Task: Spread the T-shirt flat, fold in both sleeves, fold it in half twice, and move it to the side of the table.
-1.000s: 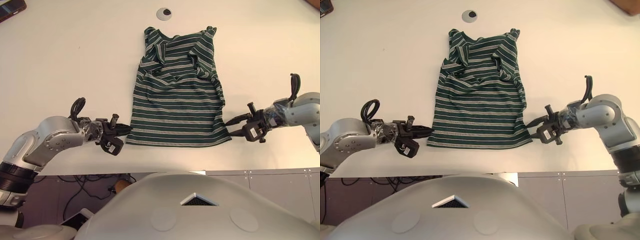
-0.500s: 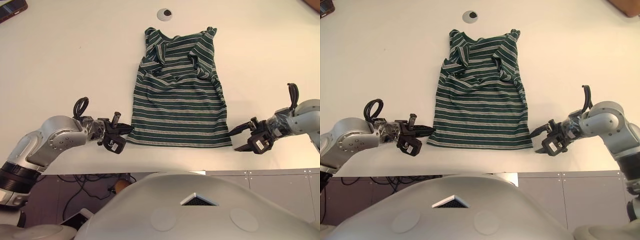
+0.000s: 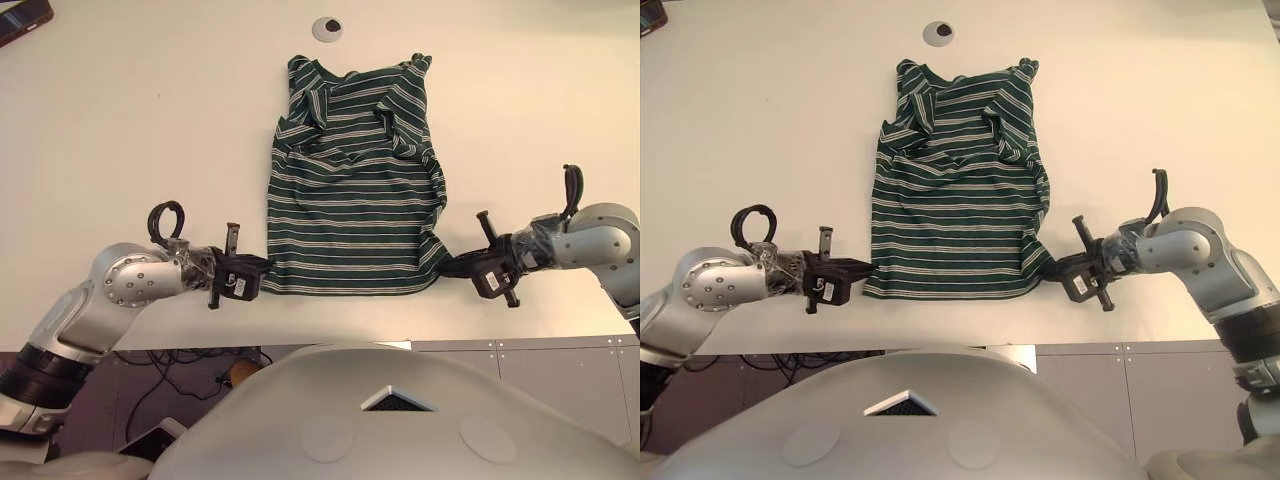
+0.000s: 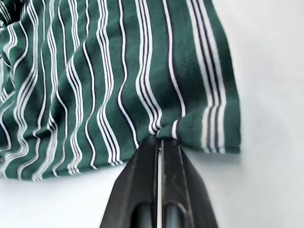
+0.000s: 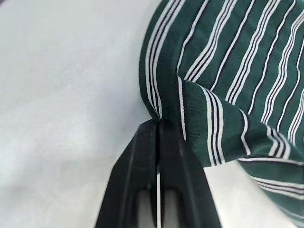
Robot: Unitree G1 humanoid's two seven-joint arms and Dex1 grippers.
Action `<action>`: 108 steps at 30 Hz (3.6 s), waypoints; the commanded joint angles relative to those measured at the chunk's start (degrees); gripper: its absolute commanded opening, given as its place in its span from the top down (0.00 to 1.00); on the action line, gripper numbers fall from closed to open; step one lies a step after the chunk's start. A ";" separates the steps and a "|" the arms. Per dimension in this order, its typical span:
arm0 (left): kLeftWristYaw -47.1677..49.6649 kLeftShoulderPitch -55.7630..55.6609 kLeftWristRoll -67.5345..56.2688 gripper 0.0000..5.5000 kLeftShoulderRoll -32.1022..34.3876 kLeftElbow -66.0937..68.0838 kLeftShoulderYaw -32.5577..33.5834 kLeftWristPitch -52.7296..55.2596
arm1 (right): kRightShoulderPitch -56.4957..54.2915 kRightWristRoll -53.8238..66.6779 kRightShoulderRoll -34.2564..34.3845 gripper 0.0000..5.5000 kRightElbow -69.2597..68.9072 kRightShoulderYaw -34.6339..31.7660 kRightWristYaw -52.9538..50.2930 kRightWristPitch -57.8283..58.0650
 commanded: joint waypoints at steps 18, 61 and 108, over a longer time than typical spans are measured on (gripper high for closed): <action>5.79 -22.96 -37.14 1.00 -17.31 -2.41 17.67 43.61 | -36.52 22.38 16.73 1.00 24.86 -4.69 8.43 49.72; -1.72 -36.47 -4.73 1.00 -29.22 44.12 -1.95 22.81 | -48.36 -9.27 39.02 0.99 71.08 -6.67 -15.93 12.99; 3.09 -26.25 -5.00 1.00 -16.27 23.12 0.16 23.56 | -35.17 -9.67 35.46 0.99 49.35 3.97 -17.15 16.36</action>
